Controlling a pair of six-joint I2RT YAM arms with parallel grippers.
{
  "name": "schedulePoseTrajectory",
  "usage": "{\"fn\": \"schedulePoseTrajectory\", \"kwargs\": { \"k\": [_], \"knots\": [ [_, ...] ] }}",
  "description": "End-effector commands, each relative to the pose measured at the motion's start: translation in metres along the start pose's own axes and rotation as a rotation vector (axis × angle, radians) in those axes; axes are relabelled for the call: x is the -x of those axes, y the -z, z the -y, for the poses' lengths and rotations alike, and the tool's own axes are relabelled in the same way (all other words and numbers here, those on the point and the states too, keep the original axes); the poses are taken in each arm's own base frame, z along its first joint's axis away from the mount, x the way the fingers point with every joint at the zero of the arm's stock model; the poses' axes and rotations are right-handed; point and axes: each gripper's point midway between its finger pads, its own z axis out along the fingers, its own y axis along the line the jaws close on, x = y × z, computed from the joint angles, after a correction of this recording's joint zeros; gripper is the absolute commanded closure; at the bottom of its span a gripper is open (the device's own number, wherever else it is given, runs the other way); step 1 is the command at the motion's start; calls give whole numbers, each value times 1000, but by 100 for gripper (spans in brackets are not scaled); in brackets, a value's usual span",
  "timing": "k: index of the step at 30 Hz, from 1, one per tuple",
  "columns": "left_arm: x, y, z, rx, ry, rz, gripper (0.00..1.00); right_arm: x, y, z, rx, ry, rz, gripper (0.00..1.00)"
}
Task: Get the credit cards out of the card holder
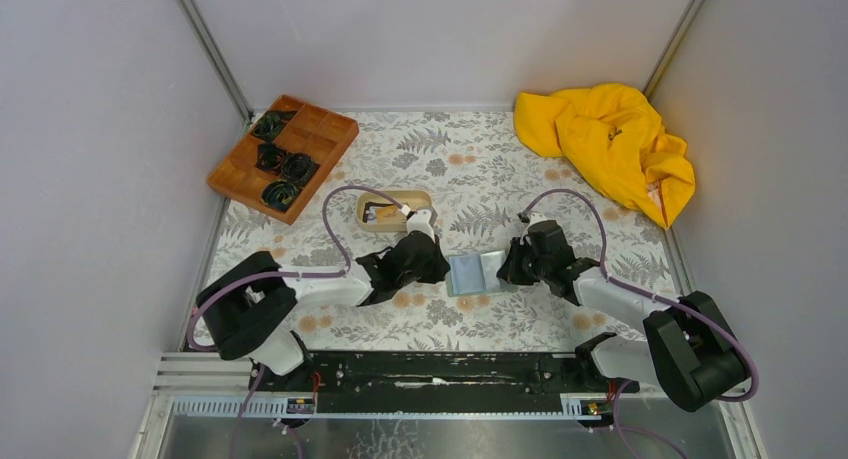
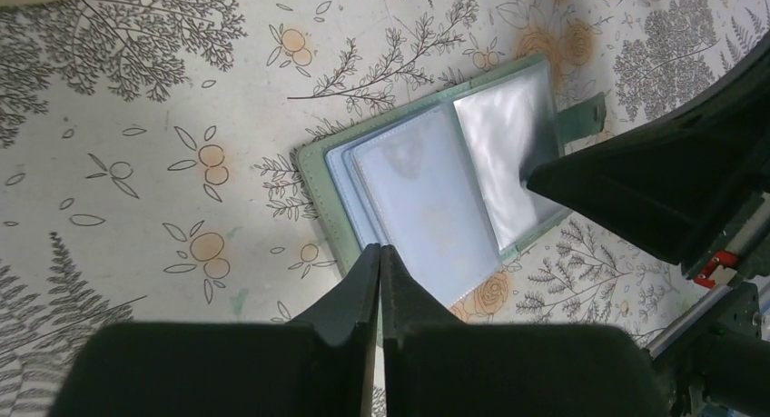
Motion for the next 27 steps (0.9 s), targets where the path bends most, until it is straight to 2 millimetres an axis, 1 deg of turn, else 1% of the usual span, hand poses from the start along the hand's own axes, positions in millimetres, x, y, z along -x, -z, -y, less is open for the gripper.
{"fn": "schedulePoseTrajectory", "kwargs": {
  "k": [1,2,4,10,17,21,24,27],
  "knots": [
    [10,-12,19,-73,55,46,96,0,-2,10,-40,19,10,100],
    [7,-15,21,-81,54,34,99,-1,-3,10,-42,19,4,100],
    [3,-22,22,-85,57,16,100,-1,-4,10,-41,18,-1,100],
    [-6,-35,26,-100,72,-17,100,-3,-6,8,-27,17,-13,100],
    [-11,-45,28,-103,75,-36,100,-5,-5,7,-17,17,-17,100],
    [-11,-47,32,-119,76,-42,100,-5,-4,6,-13,17,-13,100],
    [-9,-48,37,-132,76,-45,100,-2,0,5,-16,16,2,100],
    [-9,-49,39,-134,73,-47,100,8,9,12,-64,4,61,99]
  ]
}}
